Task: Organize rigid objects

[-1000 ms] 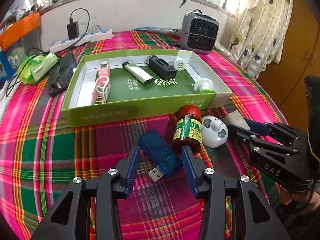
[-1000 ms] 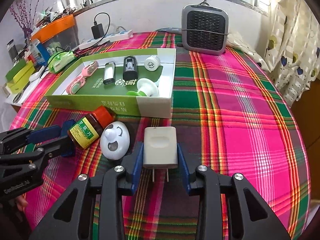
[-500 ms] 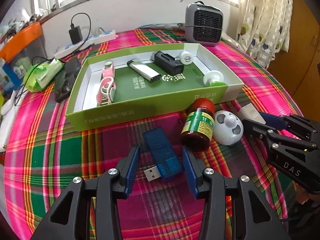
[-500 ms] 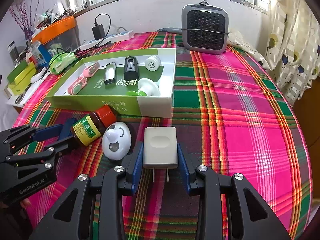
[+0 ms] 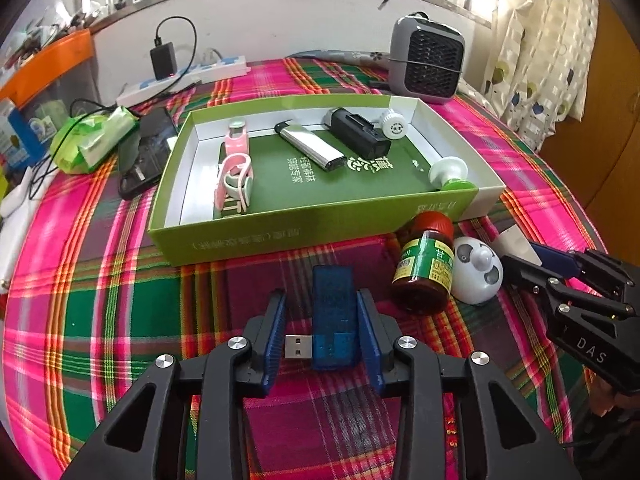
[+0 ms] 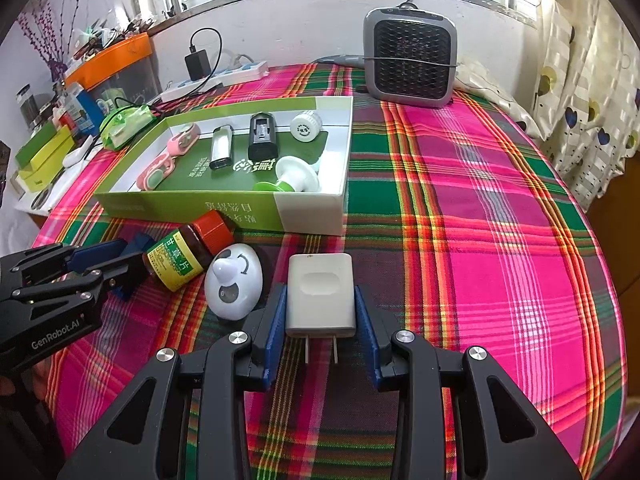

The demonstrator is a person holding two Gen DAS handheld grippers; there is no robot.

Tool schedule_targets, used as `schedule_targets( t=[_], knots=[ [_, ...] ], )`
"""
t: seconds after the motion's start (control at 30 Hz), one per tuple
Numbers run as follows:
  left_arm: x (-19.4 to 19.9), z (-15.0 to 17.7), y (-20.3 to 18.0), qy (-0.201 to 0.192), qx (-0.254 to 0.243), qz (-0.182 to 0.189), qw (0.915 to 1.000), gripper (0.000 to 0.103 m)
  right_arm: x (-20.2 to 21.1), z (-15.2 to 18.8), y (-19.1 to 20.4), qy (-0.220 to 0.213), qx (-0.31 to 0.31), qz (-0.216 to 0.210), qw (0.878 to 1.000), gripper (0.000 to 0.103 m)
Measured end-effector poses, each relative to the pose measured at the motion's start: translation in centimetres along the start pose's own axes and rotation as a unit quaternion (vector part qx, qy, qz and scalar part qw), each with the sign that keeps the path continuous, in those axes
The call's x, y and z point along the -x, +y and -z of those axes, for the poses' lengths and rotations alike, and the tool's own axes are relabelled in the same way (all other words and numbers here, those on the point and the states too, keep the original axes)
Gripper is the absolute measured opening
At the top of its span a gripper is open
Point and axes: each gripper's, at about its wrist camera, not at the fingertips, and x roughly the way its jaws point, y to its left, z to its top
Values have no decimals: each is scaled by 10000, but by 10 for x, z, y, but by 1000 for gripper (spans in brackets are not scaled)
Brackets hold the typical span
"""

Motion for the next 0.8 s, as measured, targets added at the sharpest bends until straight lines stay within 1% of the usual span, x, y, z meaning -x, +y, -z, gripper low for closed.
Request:
schedule_targets(
  t=[0.13,0.2,0.8],
  knots=[
    [0,0,-2,-13,-47,-2,10000,29,0,0,0,-1,2,3,10000,35],
    [0,0,-3,-17,-79,15,10000,21,0,0,0,0,-1,0,10000,35],
    [0,1,-4,-42,-79,28,10000,21,0,0,0,-2,1,-1,10000,35]
  ],
)
